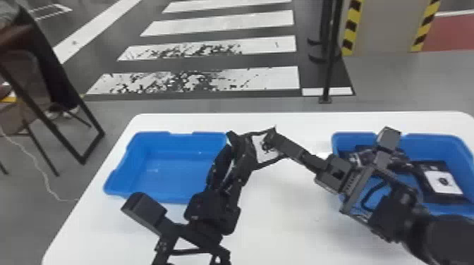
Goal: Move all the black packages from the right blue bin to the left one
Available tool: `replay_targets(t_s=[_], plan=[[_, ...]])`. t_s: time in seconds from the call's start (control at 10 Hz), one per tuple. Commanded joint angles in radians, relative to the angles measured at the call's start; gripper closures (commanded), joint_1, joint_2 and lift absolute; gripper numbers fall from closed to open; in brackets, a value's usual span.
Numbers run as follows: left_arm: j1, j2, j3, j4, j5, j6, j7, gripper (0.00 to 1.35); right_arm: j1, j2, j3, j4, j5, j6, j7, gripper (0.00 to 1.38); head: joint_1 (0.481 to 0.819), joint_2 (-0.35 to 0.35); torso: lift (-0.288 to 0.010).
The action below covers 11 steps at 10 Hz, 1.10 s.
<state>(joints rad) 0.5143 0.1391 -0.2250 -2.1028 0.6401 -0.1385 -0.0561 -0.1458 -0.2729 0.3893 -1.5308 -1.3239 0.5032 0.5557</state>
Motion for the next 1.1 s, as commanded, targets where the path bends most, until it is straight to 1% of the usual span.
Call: replay_targets(t_s=[0.0,0.1,0.2,0.4,0.5,0.6,0.7,0.8,0.9,1.0], plan=[[-0.006,0.001,0.004,-0.002,-0.036,0.018,-0.010,1.21,-0.036,0.001,0.024,0.032,-0.002,-0.039,-0.005,1.18,0.695,0.194,-0.140],[-0.026,0.002,0.006,-0.004,-0.046,0.080,-0.033,1.21,-0.053,0.003,0.032,0.052,-0.010,-0.052,-0.007,1.18,0.695,0.191,-0.140],[-0.033,0.007,0.002,-0.007,-0.042,0.111,-0.042,1.21,-0.056,0.004,0.039,0.059,-0.010,-0.057,-0.007,1.18,0.695,0.185,-0.140],[-0.031,0.010,0.006,-0.014,-0.046,0.136,-0.045,1.21,-0.058,0.006,0.043,0.074,-0.024,-0.066,-0.008,1.18,0.695,0.159,-0.140],[-0.028,0.007,0.010,-0.016,-0.044,0.141,-0.047,1.21,-0.058,0.006,0.053,0.079,-0.040,-0.074,-0.008,1.12,0.695,0.155,-0.140],[-0.026,0.001,0.024,-0.016,-0.048,0.141,-0.047,1.21,-0.058,0.004,0.053,0.079,-0.040,-0.074,-0.007,1.02,0.695,0.156,-0.140],[-0.026,-0.013,0.075,-0.016,-0.092,0.136,-0.045,1.21,-0.053,0.003,0.053,0.079,-0.038,-0.079,-0.005,0.68,0.695,0.158,-0.140],[-0.036,-0.035,0.153,-0.002,-0.189,0.143,-0.030,1.21,-0.041,-0.002,0.051,0.077,-0.034,-0.093,0.000,0.24,0.695,0.169,-0.140],[-0.075,-0.055,0.225,0.067,-0.289,0.134,-0.018,1.21,-0.024,-0.008,0.037,0.064,-0.018,-0.096,0.004,0.12,0.695,0.199,-0.140],[-0.134,-0.069,0.301,0.165,-0.369,0.126,-0.013,1.21,-0.014,-0.009,0.022,0.059,-0.004,-0.096,0.007,0.15,0.695,0.239,-0.140]])
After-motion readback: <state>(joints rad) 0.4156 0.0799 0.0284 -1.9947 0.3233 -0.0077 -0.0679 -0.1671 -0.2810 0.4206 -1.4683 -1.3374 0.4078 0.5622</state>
